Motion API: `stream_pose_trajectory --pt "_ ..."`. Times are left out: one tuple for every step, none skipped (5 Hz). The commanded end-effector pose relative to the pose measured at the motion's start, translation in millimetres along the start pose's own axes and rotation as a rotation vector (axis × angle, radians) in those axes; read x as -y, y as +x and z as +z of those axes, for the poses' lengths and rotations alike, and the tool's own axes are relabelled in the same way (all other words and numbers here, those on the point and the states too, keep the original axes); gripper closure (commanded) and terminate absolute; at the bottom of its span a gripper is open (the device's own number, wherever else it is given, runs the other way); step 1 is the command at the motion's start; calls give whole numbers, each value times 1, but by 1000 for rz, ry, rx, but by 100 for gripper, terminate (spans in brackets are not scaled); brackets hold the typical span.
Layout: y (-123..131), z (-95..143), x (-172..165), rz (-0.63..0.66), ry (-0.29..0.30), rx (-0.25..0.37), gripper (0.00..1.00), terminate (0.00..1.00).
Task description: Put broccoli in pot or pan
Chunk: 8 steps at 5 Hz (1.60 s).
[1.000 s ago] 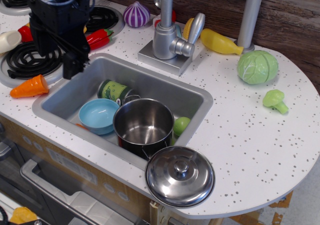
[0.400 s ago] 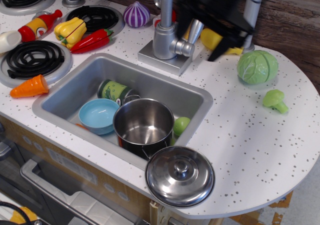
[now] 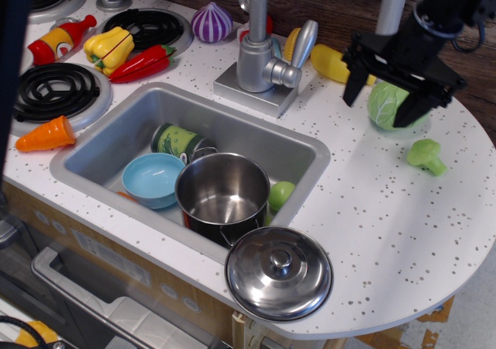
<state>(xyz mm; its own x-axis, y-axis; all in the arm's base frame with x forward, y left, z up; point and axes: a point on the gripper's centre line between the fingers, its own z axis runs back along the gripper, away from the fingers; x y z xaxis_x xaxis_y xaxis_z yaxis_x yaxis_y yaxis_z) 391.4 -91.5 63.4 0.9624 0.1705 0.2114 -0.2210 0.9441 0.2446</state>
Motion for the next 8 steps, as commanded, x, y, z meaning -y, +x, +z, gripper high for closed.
stream_pose_trajectory --pt "12 13 22 57 -79 78 0 0" --pt "13 16 29 53 -136 87 0 0" --pt "14 21 36 51 -158 88 0 0" --pt "14 12 43 76 -195 80 0 0" --pt "13 3 42 66 -191 77 0 0" --pt "14 -10 48 72 -166 53 0 0" --pt "13 -20 49 114 -239 -4 0 0" --pt "13 -21 49 134 -258 -37 0 0"
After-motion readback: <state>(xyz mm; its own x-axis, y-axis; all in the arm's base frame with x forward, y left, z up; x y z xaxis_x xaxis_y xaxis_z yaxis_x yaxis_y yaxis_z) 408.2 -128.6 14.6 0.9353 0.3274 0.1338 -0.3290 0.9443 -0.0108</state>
